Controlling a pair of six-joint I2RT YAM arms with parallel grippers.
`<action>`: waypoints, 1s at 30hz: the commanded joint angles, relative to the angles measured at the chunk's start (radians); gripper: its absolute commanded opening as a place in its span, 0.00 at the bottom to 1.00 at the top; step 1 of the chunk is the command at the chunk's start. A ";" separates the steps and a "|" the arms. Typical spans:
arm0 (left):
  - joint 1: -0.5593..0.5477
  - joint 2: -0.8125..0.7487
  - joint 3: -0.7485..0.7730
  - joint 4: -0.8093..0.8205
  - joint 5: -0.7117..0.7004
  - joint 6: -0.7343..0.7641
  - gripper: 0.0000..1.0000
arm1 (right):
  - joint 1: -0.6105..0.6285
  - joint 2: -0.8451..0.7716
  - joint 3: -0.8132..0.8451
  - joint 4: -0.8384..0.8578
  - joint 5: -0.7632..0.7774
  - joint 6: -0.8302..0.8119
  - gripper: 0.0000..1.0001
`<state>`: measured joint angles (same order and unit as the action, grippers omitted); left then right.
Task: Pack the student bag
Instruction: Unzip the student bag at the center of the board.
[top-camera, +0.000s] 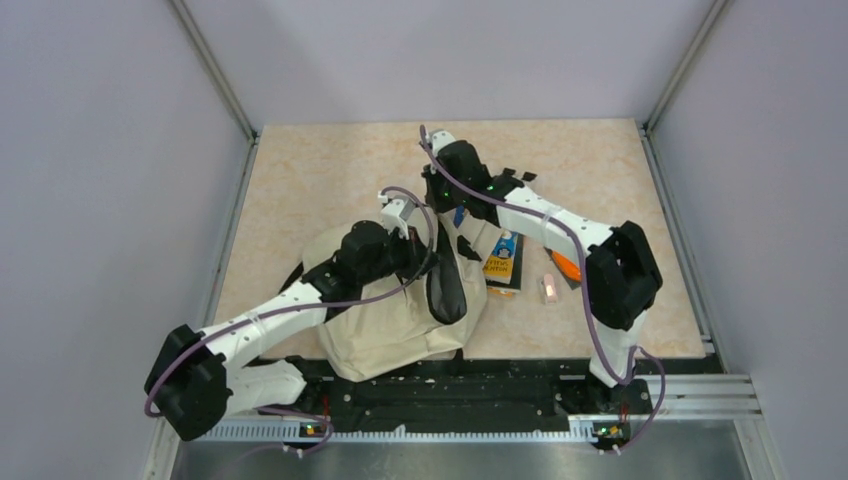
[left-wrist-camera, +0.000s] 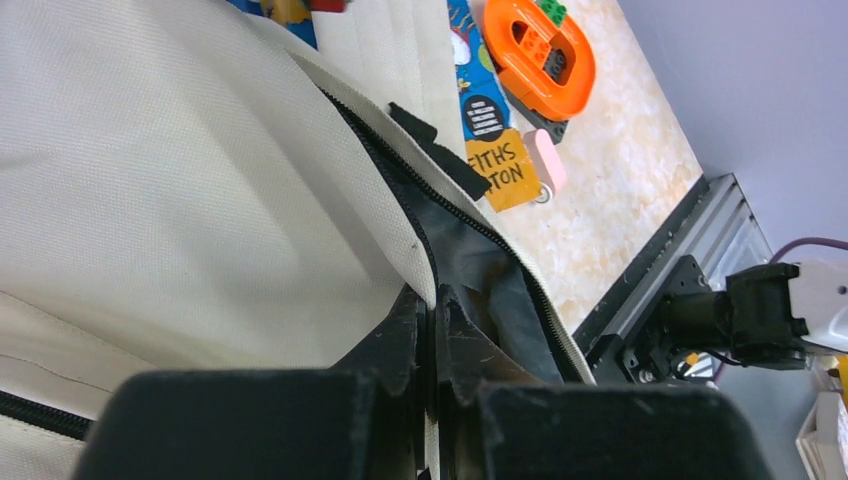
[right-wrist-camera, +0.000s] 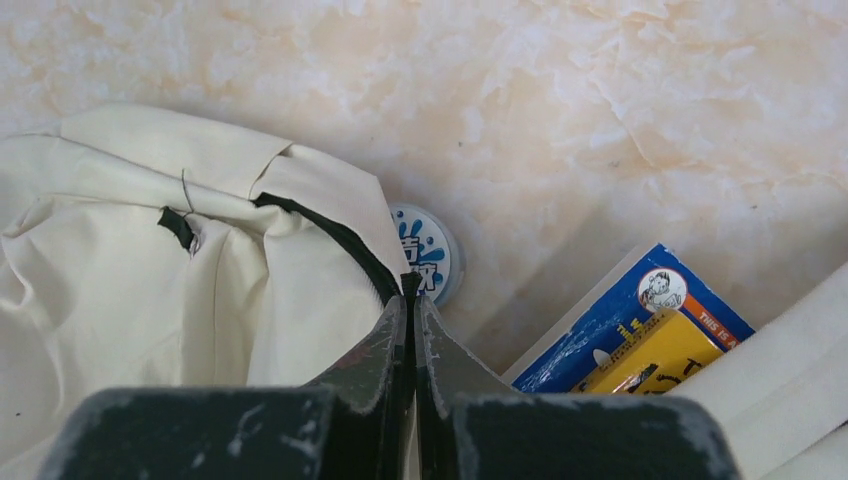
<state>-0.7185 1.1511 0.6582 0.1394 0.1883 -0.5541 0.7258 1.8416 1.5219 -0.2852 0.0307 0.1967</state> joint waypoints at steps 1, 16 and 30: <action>-0.024 -0.063 0.089 -0.058 0.118 0.048 0.00 | -0.010 0.024 0.082 0.047 -0.054 -0.023 0.00; 0.002 -0.124 0.440 -0.527 0.015 0.231 0.00 | -0.015 0.095 0.140 0.084 -0.175 -0.002 0.00; 0.048 -0.104 0.725 -0.810 0.284 0.401 0.00 | -0.016 0.160 0.196 0.115 -0.252 0.043 0.00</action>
<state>-0.6632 1.0866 1.2655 -0.6712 0.2646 -0.2127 0.7181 1.9575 1.6726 -0.2100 -0.2237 0.2287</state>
